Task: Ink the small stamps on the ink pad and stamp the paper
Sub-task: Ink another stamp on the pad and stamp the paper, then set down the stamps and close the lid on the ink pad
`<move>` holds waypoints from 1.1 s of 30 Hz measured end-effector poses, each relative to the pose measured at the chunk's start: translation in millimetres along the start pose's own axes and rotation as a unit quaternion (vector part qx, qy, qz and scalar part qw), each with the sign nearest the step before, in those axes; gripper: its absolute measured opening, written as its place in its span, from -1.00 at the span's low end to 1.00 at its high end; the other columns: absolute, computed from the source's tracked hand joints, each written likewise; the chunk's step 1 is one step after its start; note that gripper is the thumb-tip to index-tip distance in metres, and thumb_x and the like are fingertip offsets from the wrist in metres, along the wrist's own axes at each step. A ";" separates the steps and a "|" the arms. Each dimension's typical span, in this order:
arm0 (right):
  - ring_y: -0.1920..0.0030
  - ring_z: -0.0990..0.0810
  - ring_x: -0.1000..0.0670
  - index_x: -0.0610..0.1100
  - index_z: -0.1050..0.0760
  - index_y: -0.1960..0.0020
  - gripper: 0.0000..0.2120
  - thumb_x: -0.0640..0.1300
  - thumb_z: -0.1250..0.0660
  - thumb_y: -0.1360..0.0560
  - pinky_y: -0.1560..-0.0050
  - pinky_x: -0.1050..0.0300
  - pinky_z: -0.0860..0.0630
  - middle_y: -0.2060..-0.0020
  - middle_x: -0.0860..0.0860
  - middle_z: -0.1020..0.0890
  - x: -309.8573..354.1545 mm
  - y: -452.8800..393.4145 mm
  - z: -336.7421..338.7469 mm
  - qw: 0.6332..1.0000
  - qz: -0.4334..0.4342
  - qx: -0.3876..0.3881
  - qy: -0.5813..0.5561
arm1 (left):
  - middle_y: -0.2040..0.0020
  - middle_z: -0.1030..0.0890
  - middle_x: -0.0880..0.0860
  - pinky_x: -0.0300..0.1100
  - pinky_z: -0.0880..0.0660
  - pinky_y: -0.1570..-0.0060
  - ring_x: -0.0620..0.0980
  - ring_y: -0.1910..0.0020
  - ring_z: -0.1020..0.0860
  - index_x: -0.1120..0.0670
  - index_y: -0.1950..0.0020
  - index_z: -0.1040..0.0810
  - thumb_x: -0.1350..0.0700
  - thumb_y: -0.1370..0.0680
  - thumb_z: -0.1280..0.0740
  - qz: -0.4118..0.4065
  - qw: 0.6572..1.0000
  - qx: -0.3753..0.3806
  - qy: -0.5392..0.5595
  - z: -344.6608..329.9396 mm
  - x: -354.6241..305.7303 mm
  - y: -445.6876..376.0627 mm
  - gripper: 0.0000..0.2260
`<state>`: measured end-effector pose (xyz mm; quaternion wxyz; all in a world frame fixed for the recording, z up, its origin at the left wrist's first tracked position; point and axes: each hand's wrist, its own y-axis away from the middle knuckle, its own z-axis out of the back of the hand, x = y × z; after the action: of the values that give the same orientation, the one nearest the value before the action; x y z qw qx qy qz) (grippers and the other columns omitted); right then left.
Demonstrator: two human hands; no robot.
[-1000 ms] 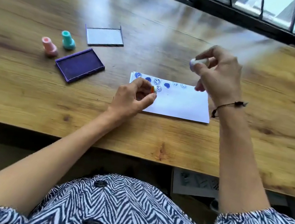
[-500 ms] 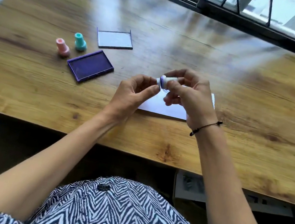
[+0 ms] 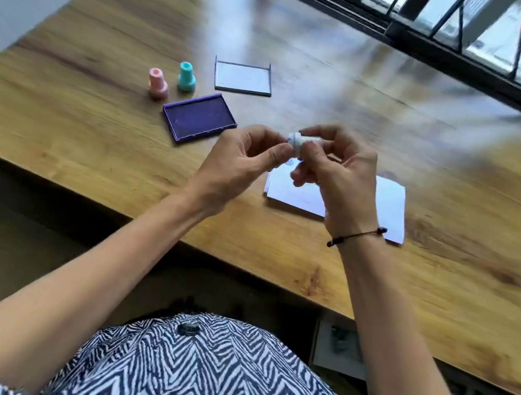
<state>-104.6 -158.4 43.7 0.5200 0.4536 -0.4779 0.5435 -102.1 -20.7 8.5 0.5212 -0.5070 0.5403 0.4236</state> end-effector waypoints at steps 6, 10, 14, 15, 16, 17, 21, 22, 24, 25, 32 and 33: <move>0.55 -0.56 0.03 -0.15 -0.51 0.15 -0.89 -0.33 -0.28 -0.45 0.50 0.22 -0.50 0.42 -0.06 -0.53 4.4 -6.1 -21.5 1.000 0.018 0.017 0.006 | 0.37 -0.62 -0.13 -0.43 -0.43 0.24 -0.28 0.31 -0.52 0.07 0.12 -0.56 0.19 -0.48 -0.33 -0.022 0.999 -0.037 -0.006 15.9 -8.4 3.3 -0.96; 0.53 -0.56 0.00 -0.12 -0.52 0.17 -0.86 -0.35 -0.29 -0.43 0.49 0.19 -0.50 0.46 -0.01 -0.51 4.7 -25.1 -40.7 0.991 0.007 0.079 0.107 | 0.30 -0.58 -0.04 -0.39 -0.43 0.26 -0.29 0.35 -0.50 0.10 0.07 -0.57 0.15 -0.48 -0.33 0.024 0.994 -0.079 -0.075 36.3 1.3 1.4 -0.93; 0.41 -0.58 -0.05 -0.19 -0.57 0.15 -0.89 -0.29 -0.27 -0.40 0.29 0.08 -0.51 0.48 0.00 -0.54 7.3 -72.4 -73.0 0.961 0.074 0.099 0.248 | 0.32 -0.56 -0.02 -0.37 -0.41 0.31 -0.28 0.42 -0.45 0.06 0.14 -0.58 0.11 -0.48 -0.34 0.059 0.979 -0.184 -0.062 58.9 13.0 2.7 -0.95; 0.30 -0.60 -0.12 -0.20 -0.58 0.13 -0.87 -0.27 -0.26 -0.40 0.20 0.06 -0.50 0.39 -0.07 -0.60 7.4 -86.3 -83.0 0.949 0.100 0.094 0.284 | 0.32 -0.55 0.00 -0.37 -0.41 0.32 -0.26 0.42 -0.45 0.06 0.17 -0.57 0.11 -0.48 -0.33 0.060 0.974 -0.210 -0.056 64.2 14.1 4.5 -0.94; 0.17 -0.60 -0.16 -0.20 -0.59 0.10 -0.84 -0.26 -0.25 -0.40 0.13 0.07 -0.48 0.27 -0.14 -0.65 6.8 -100.3 -93.3 0.933 0.125 0.093 0.323 | 0.32 -0.55 0.02 -0.35 -0.40 0.32 -0.23 0.41 -0.44 0.05 0.19 -0.57 0.10 -0.48 -0.33 0.061 0.970 -0.228 -0.053 69.0 14.6 6.4 -0.93; 0.06 -0.59 -0.19 -0.19 -0.59 0.07 -0.81 -0.25 -0.23 -0.40 0.07 0.07 -0.46 0.14 -0.19 -0.66 4.9 -114.3 -103.9 0.916 0.144 0.103 0.361 | 0.32 -0.55 0.04 -0.33 -0.40 0.31 -0.20 0.40 -0.44 0.05 0.20 -0.57 0.10 -0.48 -0.33 0.061 0.967 -0.240 -0.053 73.3 14.6 8.1 -0.92; -0.09 -0.52 -0.24 -0.22 -0.58 -0.02 -0.76 -0.28 -0.20 -0.42 0.01 0.04 -0.42 -0.04 -0.26 -0.59 -8.1 -157.7 -140.2 0.844 0.177 0.169 0.476 | 0.32 -0.55 0.02 -0.33 -0.42 0.30 -0.17 0.37 -0.45 -0.01 0.24 -0.57 0.13 -0.49 -0.33 0.046 0.965 -0.254 -0.053 82.4 11.3 14.0 -0.88; -0.10 -0.51 -0.24 -0.22 -0.57 -0.03 -0.75 -0.28 -0.20 -0.43 0.00 0.04 -0.44 -0.05 -0.26 -0.58 -10.1 -164.2 -146.2 0.833 0.181 0.179 0.492 | 0.32 -0.56 0.01 -0.32 -0.43 0.28 -0.17 0.35 -0.47 -0.02 0.23 -0.58 0.13 -0.48 -0.33 0.045 0.965 -0.253 -0.052 83.2 9.9 14.6 -0.89; -0.13 -0.50 -0.23 -0.22 -0.57 -0.05 -0.74 -0.27 -0.19 -0.43 -0.04 0.03 -0.47 -0.06 -0.26 -0.58 -13.5 -172.2 -152.7 0.813 0.185 0.194 0.516 | 0.31 -0.58 -0.01 -0.27 -0.44 0.23 -0.15 0.32 -0.49 -0.01 0.21 -0.58 0.14 -0.48 -0.34 0.049 0.964 -0.257 -0.046 82.9 8.5 14.5 -0.91; -0.14 -0.50 -0.23 -0.21 -0.57 -0.05 -0.74 -0.26 -0.19 -0.43 -0.04 0.03 -0.48 -0.06 -0.26 -0.58 -14.8 -175.0 -154.8 0.804 0.187 0.200 0.528 | 0.30 -0.59 0.00 -0.24 -0.44 0.22 -0.13 0.30 -0.50 0.01 0.20 -0.59 0.15 -0.48 -0.34 0.052 0.963 -0.261 -0.042 82.9 7.9 13.9 -0.92; -0.19 -0.43 -0.27 -0.09 -0.36 -0.30 -0.56 -0.26 -0.21 -0.43 -0.17 -0.01 -0.40 -0.16 -0.26 -0.49 -12.0 -182.1 -140.8 0.809 0.149 0.226 0.521 | 0.21 -0.61 0.05 -0.25 -0.47 0.16 -0.10 0.23 -0.53 0.03 0.11 -0.60 0.13 -0.47 -0.34 0.055 0.964 -0.254 -0.053 84.6 8.4 7.9 -0.94; -0.20 -0.42 -0.27 -0.10 -0.32 -0.31 -0.54 -0.28 -0.21 -0.42 -0.20 -0.01 -0.38 -0.17 -0.26 -0.48 -11.1 -184.4 -132.7 0.823 0.123 0.201 0.517 | 0.22 -0.61 0.04 -0.22 -0.47 0.15 -0.08 0.21 -0.53 0.01 0.12 -0.60 0.13 -0.47 -0.34 0.056 0.964 -0.254 -0.051 84.3 8.4 6.8 -0.94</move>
<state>80.6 -27.8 24.1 0.5173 0.1380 -0.0714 0.8416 -97.1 62.5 -8.6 0.3777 -0.5694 0.4146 0.6010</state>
